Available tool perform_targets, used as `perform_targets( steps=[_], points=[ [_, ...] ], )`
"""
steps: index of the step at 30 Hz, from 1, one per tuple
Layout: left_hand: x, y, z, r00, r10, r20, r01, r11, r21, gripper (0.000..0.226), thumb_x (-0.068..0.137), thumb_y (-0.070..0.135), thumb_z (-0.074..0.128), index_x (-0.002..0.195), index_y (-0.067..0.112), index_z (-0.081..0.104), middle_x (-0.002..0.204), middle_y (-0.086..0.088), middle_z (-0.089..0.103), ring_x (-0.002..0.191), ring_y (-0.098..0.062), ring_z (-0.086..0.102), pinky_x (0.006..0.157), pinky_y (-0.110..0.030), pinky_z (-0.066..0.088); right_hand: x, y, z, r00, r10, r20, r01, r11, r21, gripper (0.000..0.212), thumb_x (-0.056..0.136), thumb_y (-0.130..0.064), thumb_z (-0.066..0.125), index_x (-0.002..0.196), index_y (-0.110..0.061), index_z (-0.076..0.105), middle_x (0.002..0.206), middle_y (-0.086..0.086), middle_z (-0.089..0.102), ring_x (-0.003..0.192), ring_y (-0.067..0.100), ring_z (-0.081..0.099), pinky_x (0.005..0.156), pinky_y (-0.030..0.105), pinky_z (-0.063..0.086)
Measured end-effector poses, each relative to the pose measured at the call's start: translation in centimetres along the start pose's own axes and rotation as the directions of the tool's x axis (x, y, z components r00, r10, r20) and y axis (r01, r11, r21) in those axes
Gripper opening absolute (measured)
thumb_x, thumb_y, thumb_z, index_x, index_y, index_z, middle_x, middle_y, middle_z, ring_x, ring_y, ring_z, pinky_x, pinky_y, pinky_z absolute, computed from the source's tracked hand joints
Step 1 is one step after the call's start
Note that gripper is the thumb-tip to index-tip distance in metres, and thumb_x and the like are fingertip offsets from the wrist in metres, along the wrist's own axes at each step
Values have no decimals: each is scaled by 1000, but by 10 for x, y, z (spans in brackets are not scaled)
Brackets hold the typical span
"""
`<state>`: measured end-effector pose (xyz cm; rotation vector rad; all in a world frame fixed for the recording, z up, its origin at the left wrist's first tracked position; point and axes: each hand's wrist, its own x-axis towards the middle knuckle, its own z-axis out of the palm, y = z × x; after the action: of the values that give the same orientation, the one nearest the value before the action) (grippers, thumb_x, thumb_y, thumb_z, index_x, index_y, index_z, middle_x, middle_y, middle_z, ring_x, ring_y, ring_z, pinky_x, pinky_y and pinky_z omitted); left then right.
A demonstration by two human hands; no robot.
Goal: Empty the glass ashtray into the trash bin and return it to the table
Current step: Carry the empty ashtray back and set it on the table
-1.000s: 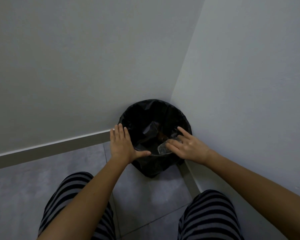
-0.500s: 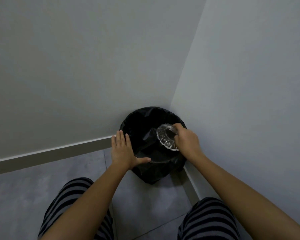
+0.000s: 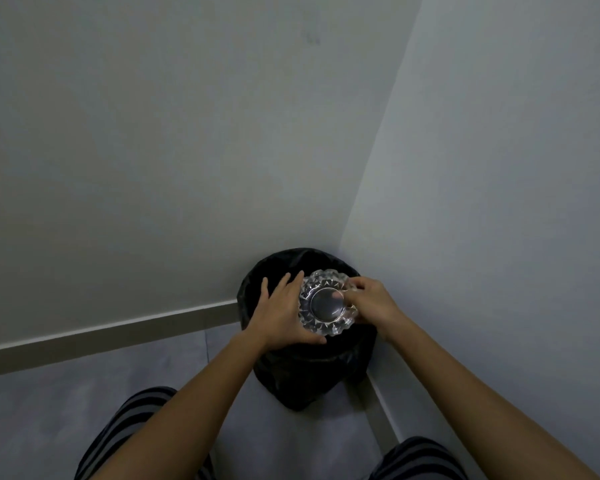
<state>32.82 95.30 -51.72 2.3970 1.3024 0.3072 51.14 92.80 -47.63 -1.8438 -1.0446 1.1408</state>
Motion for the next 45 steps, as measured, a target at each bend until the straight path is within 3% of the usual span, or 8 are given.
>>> perform_targets(
  steps=[6,10,15,19,25,35,40,45],
  points=[
    [2,-8,-2,998,17,-69,-24,993,-115,128,49,77,63,150,17,14,155,-1,27,143,-18,17,116,-50,-3,-4,3,-15,948,-15,319,-2,999,52,72,86,-14,69,145,-26,29,124,1,61,103,19,64,76,34,60],
    [16,-16,-24,990,51,-131,-60,996,-66,126,46,78,58,150,18,17,152,-1,31,142,-19,20,118,-47,-2,7,-17,-29,880,-99,465,216,954,-207,124,57,-14,89,151,-18,9,141,3,47,123,16,54,105,34,45],
    [15,8,-102,970,11,-244,-36,994,-100,115,46,70,65,143,18,32,142,1,44,135,-19,34,115,-52,2,-4,-101,-41,814,-235,532,458,822,-338,127,62,-9,89,151,-14,-1,142,-4,39,131,8,41,106,15,31],
    [-6,30,-184,944,-23,-329,5,998,-55,113,47,68,70,142,16,35,139,0,47,132,-21,39,113,-53,9,-31,-187,-47,731,-366,576,608,731,-308,100,59,-16,89,138,-22,29,134,-8,48,121,-11,47,98,8,37],
    [-75,67,-313,885,-168,-435,196,980,20,120,45,71,72,141,7,39,140,-7,49,133,-27,41,112,-55,9,-94,-318,-38,597,-417,685,753,587,-298,99,60,-22,90,135,-28,26,135,-5,35,127,2,37,101,-2,20],
    [-273,148,-491,694,-482,-535,592,805,44,112,43,75,61,133,10,42,128,-7,59,125,-31,51,104,-66,23,-261,-483,24,185,-417,890,945,325,-45,114,66,-29,87,148,1,14,160,16,8,147,18,5,109,4,-1],
    [-386,180,-530,522,-622,-584,775,632,19,121,49,77,60,145,10,32,146,-4,43,140,-22,29,115,-57,4,-361,-523,77,-49,-333,942,985,141,101,120,65,-40,86,150,-3,10,161,15,3,149,24,5,122,31,10],
    [-500,219,-535,305,-744,-594,896,435,-84,120,50,78,53,148,16,23,152,1,33,143,-18,20,117,-53,0,-466,-523,132,-254,-246,935,958,66,278,118,65,-35,87,149,-1,12,161,17,6,149,24,8,118,25,8]
  ],
)
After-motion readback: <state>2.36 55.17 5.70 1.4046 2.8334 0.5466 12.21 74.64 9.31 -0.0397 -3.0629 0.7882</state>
